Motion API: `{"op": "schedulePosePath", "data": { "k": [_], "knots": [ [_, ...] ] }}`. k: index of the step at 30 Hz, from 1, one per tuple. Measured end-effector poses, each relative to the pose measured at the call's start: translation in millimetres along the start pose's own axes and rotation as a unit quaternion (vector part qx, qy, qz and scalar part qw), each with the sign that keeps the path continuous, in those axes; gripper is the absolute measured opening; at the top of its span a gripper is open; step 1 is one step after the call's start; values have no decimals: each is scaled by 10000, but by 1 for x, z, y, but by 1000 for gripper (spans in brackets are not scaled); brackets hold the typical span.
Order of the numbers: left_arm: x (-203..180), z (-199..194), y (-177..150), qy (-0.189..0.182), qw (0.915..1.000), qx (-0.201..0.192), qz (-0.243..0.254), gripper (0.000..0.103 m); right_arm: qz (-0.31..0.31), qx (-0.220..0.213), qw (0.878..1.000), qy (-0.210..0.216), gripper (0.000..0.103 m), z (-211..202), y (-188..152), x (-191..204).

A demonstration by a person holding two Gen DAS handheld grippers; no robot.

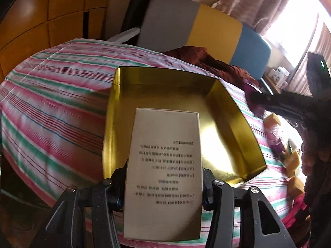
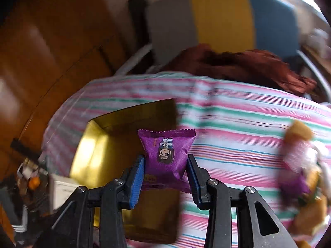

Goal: Organize objects
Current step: 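Lower cream box into tray and open left while right drops purple packet in tray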

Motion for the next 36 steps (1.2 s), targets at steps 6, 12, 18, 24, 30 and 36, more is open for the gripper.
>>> {"op": "schedulePosePath", "data": {
  "k": [6, 12, 18, 24, 30, 36],
  "knots": [
    [10, 1, -1, 129, 9999, 8, -89, 63, -245, 159, 9985, 466, 45, 35, 33, 58],
    [21, 1, -11, 139, 9998, 72, -133, 62, -488, 128, 9970, 588, 74, 36, 34, 81],
    [14, -10, -11, 225, 9995, -194, -74, 62, -1166, -307, 9923, -297, 101, 17, 0, 94],
    [9, -22, -12, 261, 9990, -364, -69, 62, -1382, -1292, 9601, -2062, 103, -5, -24, 101],
    [4, -30, -13, 303, 9985, -463, -45, 62, -967, -877, 9770, -1688, 103, -1, -40, 75],
    [-4, -33, -14, 397, 9979, -501, 59, 63, -901, -774, 9804, -1569, 98, -3, -67, 61]
  ]
}}
Point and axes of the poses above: each gripper's, at about its wrist camera, not at the fingertips, and z roughly the way its jaws point, x to its left, y to its top, the point moved 1 cm from there along z, roughly the way its jaws point, and after that the axes turned 9 degrees about x, right-handed, at the moved point
